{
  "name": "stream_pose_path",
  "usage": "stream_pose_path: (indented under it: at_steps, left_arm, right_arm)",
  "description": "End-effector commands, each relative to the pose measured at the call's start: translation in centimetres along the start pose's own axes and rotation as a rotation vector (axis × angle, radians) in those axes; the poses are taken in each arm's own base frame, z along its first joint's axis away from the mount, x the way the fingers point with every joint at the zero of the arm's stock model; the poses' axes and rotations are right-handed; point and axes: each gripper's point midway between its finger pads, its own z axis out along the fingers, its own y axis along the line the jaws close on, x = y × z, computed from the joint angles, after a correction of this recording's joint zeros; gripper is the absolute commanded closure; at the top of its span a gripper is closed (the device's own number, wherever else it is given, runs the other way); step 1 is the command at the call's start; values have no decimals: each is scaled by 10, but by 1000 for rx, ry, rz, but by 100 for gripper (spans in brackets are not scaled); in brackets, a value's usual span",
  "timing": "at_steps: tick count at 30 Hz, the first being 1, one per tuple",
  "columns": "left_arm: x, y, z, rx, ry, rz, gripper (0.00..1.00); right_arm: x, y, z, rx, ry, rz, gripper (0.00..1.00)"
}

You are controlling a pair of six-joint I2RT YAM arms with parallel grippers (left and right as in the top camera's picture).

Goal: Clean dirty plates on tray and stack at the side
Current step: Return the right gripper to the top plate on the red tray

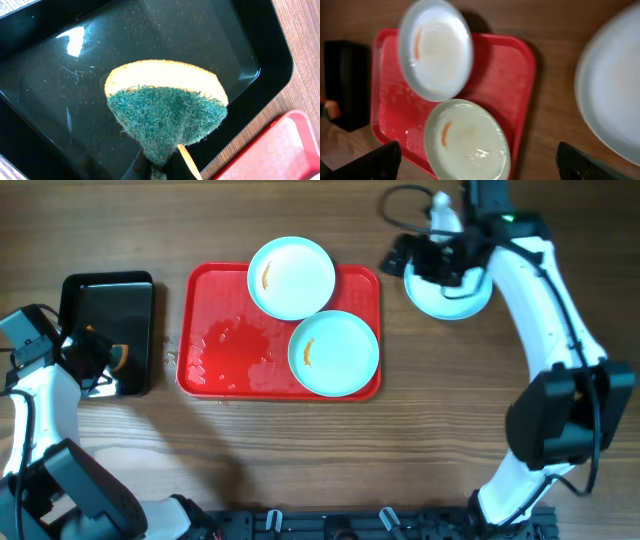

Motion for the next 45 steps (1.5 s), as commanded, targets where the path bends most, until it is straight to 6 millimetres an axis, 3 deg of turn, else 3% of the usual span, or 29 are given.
stream_pose_path:
  at_steps: [1, 6, 12, 14, 19, 21, 23, 26, 36, 41, 45]
  left_arm:
    - [-9, -4, -8, 12, -35, -2, 96]
    - [-8, -4, -8, 12, -34, -2, 96]
    - [-8, -4, -8, 11, -34, -2, 96]
    - [-8, -4, -8, 12, -34, -2, 96]
    - [-8, -4, -8, 11, -34, -2, 96]
    - [-8, -4, -8, 11, -34, -2, 96]
    - [-8, -4, -8, 11, -34, -2, 96]
    - [-8, -4, -8, 12, -34, -2, 96]
    - [-9, -4, -8, 12, -35, -2, 96]
    - [-9, -4, -8, 12, -35, -2, 96]
    - [-8, -4, -8, 12, -34, -2, 96]
  right_arm:
    - [-8, 40, -10, 111, -64, -175, 1]
    - [8, 48, 30, 207, 5, -234, 1]
    - [24, 41, 83, 141, 146, -170, 1]
    - [19, 44, 92, 120, 149, -160, 1]
    - [-17, 55, 106, 94, 3, -129, 0]
    - [-29, 47, 107, 146, -54, -63, 1]
    - [-34, 40, 110, 178, -80, -22, 7]
    - [-35, 35, 124, 179, -82, -1, 24]
    - [-9, 21, 184, 199, 2, 53, 32]
    - [-4, 28, 196, 194, 9, 50, 37]
    - [-2, 24, 201, 238, -2, 44, 58]
